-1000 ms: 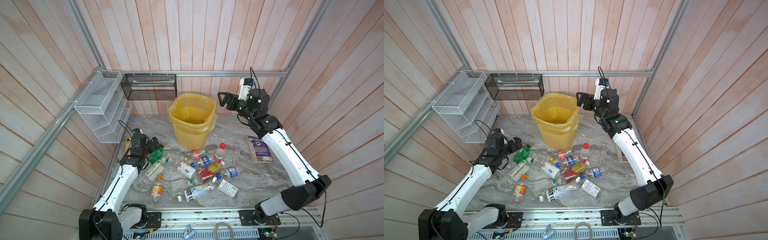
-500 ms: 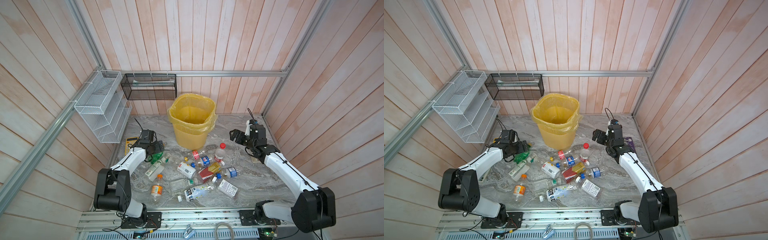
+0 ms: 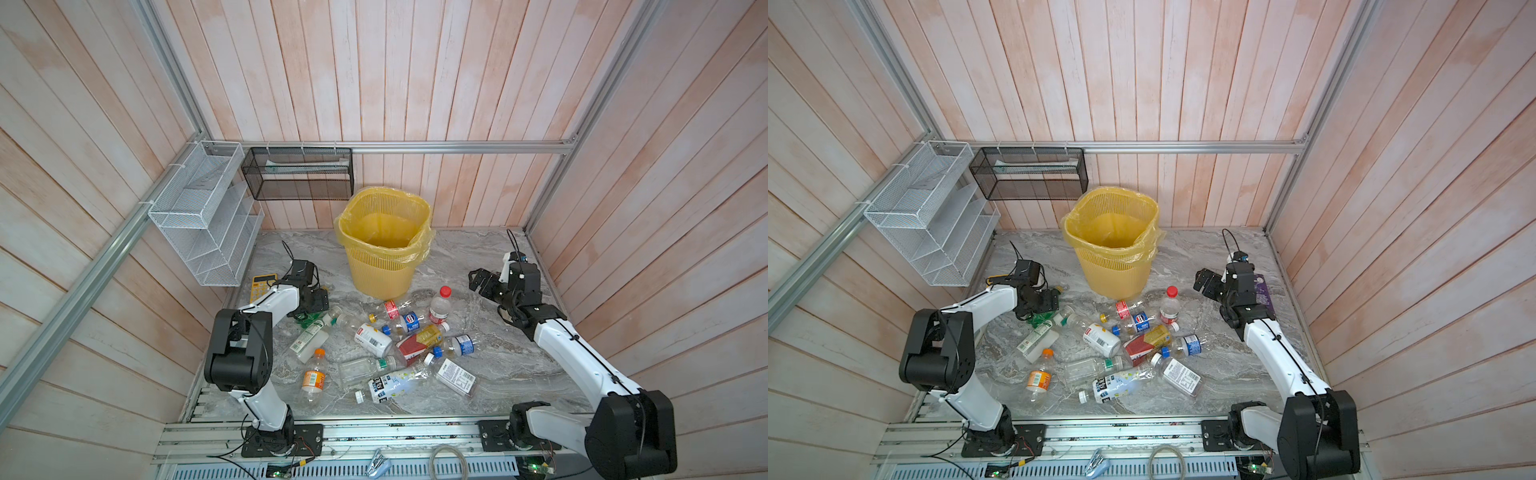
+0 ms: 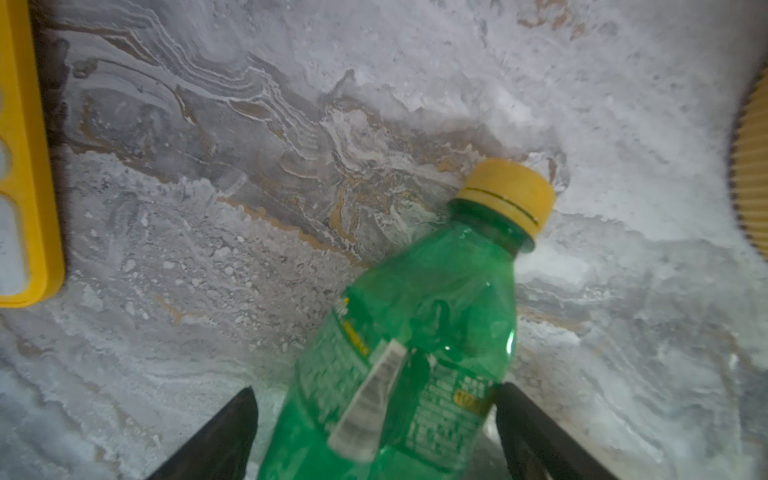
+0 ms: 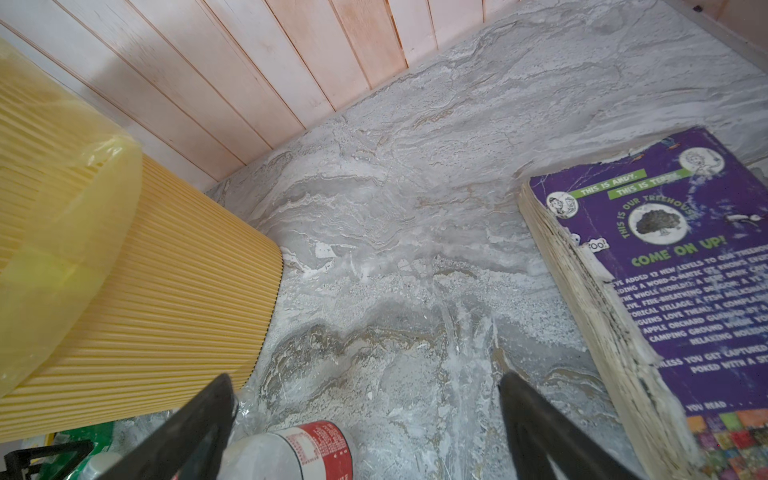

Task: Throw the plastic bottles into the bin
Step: 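Close the left gripper on the green soda bottle while the right gripper withdraws, then lift the green bottle with the left gripper and drop it into the bin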

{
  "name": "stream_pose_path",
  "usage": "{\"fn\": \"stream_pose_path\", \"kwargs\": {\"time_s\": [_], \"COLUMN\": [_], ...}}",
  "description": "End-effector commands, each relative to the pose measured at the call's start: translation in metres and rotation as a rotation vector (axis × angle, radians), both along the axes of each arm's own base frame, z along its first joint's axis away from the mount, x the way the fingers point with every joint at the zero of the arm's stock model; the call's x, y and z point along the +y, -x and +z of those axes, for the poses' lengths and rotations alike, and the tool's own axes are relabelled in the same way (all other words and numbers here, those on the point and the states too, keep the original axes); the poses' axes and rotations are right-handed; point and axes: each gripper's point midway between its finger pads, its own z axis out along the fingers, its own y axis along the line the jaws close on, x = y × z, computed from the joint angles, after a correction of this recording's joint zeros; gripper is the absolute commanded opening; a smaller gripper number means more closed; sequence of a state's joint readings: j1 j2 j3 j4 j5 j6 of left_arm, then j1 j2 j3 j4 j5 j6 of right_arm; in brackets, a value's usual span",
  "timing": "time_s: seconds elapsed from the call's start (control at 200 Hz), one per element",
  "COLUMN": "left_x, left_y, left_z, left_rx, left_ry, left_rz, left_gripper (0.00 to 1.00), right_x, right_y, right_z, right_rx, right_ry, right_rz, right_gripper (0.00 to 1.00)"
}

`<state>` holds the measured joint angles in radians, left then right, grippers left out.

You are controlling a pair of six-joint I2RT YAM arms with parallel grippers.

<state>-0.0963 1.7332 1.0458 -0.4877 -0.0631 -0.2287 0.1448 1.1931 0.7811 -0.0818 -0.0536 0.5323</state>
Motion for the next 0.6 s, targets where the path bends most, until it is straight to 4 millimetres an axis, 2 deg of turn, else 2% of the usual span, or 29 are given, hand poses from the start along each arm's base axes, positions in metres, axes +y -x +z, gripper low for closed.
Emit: {"fn": "stream_pose_path", "kwargs": {"time_s": [0.0,0.22,0.47,0.595], "left_x": [0.009,0.013,0.017,0.018], "left_y": [-0.007,-0.014,-0.017,-0.02], "left_z": [0.001,-0.009,-0.021,-0.012], "left_rx": [0.008,0.024,0.047,0.008], "left_ry": [-0.056,-0.059,-0.006,0.02], "left_rz": [-0.005,-0.001,0.013,0.03], "left_gripper": [0.89,0.85,0.7,0.61], "right_x": [0.0,-0.001,-0.007,-0.01], "right_y": [-0.002,-0.001,0.0,0.002], "right_z": [-0.001,-0.002,0.004,0.004], "right_rx": [-0.008,-0.023,-0.039,-0.041], "right_ry": [-0.023,-0.021,-0.011,-0.016], "right_rz": [0.0,-0.001,-0.016,-0.033], "right_gripper": [1.0,0.99,0.99,0.99]}}
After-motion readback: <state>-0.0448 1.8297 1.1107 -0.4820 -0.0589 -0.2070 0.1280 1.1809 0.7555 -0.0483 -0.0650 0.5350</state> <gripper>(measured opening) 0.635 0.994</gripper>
